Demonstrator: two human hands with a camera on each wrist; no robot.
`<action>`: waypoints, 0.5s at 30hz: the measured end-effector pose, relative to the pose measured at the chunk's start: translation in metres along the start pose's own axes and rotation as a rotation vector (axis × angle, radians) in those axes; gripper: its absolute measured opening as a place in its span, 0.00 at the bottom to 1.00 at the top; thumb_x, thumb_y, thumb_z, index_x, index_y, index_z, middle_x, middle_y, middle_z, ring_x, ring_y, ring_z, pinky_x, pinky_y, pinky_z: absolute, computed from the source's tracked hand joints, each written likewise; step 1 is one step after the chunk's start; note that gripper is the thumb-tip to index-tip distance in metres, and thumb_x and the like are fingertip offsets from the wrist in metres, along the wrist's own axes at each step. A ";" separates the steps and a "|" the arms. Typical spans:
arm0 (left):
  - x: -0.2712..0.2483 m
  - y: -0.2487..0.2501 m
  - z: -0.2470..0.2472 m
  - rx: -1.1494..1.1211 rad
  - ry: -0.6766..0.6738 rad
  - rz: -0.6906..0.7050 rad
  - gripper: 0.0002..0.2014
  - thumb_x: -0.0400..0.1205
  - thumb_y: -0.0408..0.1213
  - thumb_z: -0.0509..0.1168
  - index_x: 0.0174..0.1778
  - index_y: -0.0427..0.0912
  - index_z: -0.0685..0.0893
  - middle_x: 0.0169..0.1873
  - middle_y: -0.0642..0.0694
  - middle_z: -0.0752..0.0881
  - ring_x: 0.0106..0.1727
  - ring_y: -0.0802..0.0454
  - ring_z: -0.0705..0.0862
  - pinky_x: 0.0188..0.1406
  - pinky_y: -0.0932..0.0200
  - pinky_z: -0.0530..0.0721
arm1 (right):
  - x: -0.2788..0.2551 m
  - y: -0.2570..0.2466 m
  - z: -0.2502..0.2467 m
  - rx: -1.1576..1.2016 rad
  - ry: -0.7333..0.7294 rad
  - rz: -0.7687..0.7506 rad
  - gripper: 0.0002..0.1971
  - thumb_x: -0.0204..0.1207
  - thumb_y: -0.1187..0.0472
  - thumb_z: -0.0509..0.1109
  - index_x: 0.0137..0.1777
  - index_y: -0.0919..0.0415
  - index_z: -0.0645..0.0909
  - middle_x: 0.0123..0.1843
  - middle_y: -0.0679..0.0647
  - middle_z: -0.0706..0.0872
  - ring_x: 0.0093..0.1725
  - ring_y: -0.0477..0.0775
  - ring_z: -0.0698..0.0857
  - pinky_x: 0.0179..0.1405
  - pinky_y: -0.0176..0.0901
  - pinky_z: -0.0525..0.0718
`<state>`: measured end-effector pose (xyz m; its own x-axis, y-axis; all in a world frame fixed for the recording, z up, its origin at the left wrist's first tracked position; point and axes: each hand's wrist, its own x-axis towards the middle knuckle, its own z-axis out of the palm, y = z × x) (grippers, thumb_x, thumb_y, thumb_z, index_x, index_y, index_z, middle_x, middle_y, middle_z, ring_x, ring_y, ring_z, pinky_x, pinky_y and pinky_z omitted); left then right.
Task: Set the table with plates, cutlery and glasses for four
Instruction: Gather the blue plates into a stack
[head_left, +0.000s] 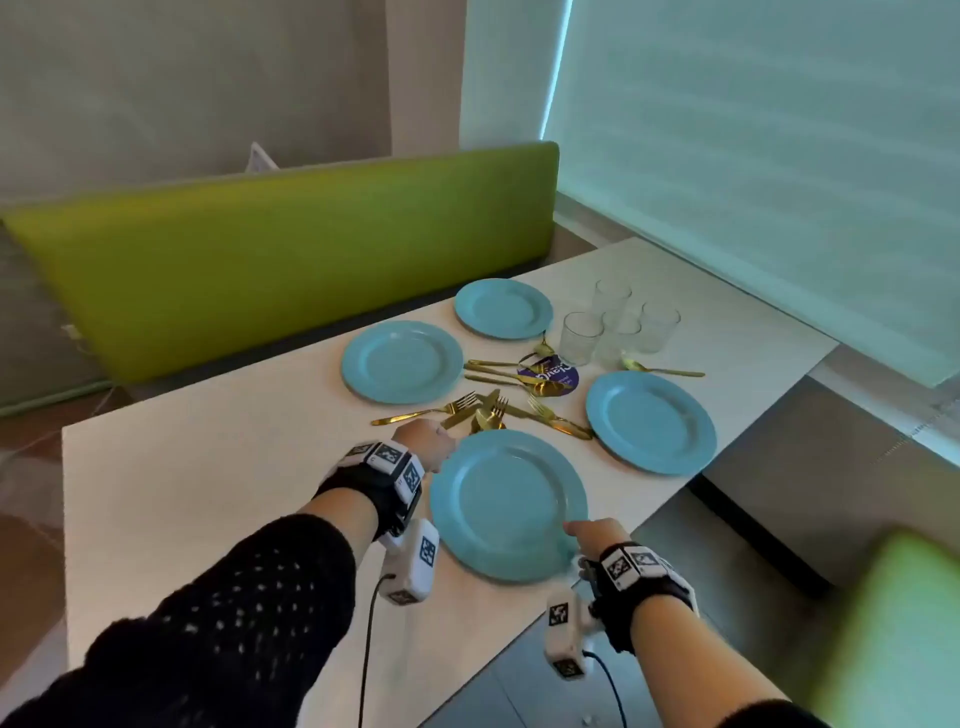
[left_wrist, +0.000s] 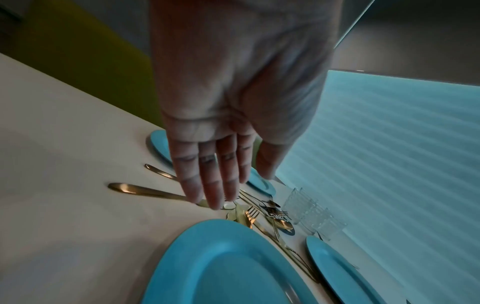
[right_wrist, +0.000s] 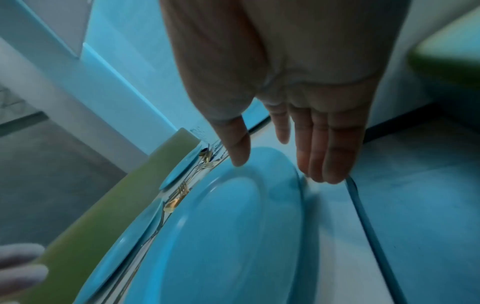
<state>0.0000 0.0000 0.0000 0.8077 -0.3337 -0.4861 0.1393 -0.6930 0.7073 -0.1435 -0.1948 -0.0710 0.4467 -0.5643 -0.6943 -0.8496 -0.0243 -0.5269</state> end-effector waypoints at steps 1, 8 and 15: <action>0.005 -0.001 0.000 -0.004 -0.019 0.005 0.10 0.79 0.37 0.62 0.31 0.43 0.74 0.34 0.41 0.80 0.27 0.47 0.74 0.23 0.64 0.66 | 0.008 0.002 0.002 0.041 0.012 0.004 0.26 0.74 0.56 0.72 0.66 0.73 0.76 0.42 0.59 0.79 0.47 0.60 0.79 0.53 0.49 0.81; 0.015 0.004 -0.004 0.069 -0.066 -0.024 0.08 0.80 0.40 0.61 0.45 0.38 0.79 0.54 0.32 0.87 0.40 0.46 0.78 0.34 0.60 0.73 | 0.028 0.009 0.005 0.257 -0.010 0.076 0.19 0.75 0.56 0.70 0.57 0.72 0.80 0.49 0.63 0.86 0.51 0.63 0.85 0.54 0.60 0.87; 0.026 0.002 -0.004 0.118 -0.085 0.008 0.14 0.81 0.40 0.61 0.57 0.35 0.82 0.58 0.36 0.86 0.48 0.44 0.83 0.47 0.59 0.76 | -0.027 -0.017 -0.007 0.500 -0.015 0.044 0.14 0.85 0.65 0.59 0.37 0.70 0.73 0.35 0.65 0.82 0.33 0.61 0.82 0.37 0.57 0.85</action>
<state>0.0235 -0.0073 -0.0092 0.7564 -0.3885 -0.5262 0.0609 -0.7592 0.6481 -0.1430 -0.1855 -0.0400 0.4210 -0.5436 -0.7261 -0.6311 0.3994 -0.6650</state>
